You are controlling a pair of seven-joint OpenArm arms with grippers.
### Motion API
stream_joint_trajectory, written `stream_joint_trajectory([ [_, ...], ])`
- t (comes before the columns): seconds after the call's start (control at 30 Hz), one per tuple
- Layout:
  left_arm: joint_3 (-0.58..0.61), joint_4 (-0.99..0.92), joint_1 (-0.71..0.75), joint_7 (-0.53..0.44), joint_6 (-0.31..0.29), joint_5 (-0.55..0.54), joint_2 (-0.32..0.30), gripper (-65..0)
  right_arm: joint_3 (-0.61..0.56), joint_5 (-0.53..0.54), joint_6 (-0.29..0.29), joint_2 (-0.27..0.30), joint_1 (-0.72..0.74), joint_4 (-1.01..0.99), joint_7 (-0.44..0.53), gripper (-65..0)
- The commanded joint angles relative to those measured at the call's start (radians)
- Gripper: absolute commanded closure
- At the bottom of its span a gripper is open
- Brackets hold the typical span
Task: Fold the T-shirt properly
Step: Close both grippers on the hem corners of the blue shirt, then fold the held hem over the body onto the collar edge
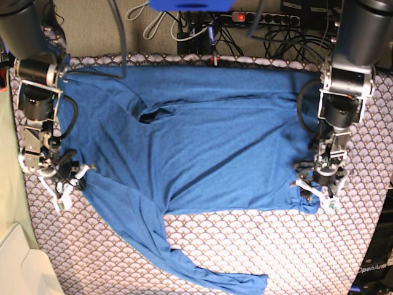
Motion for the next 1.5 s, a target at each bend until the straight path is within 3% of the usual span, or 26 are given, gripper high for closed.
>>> stream_joint_trajectory([
  [0.0,0.002,0.005,-0.014,0.033,-0.003,0.009,-0.004,-34.3,-0.001,-0.011,0.009,0.000,0.015,0.005,-0.026,0.0],
  [0.07,0.002,0.005,-0.014,0.033,-0.003,0.009,-0.004,-25.3,-0.001,-0.011,0.009,0.001,0.015,0.005,-0.024,0.0],
  [0.2,0.002,0.005,-0.014,0.037,-0.003,0.009,-0.009,-0.2,-0.001,-0.011,0.009,0.001,0.015,0.005,-0.026,0.0],
  [0.53,-0.001,0.073,-0.020,0.043,0.001,0.009,-0.038,-0.4,-0.001,-0.011,0.015,0.000,0.015,0.046,-0.030,0.0],
  [0.8,-0.007,0.384,0.029,0.297,0.003,0.000,-0.102,-0.4,0.007,-0.008,0.027,0.000,-0.064,0.281,-0.130,0.0],
  [0.9,-0.007,0.496,0.072,0.346,0.004,0.000,-0.105,-0.4,0.008,-0.008,0.071,-0.003,-0.098,0.384,-0.167,0.0],
  [1.03,-0.021,0.610,0.123,0.420,0.006,0.000,-0.122,-0.4,0.008,-0.008,0.071,-0.014,-0.164,0.532,-0.205,0.0],
  [1.3,-0.226,0.788,0.247,0.529,-0.002,0.006,-0.116,-0.4,0.008,-0.008,0.071,-0.013,-0.313,0.790,-0.239,0.0],
  [1.47,-0.239,0.860,0.301,0.561,-0.002,0.008,-0.121,-0.4,0.010,-0.008,0.071,-0.013,-0.413,0.907,-0.239,0.0],
])
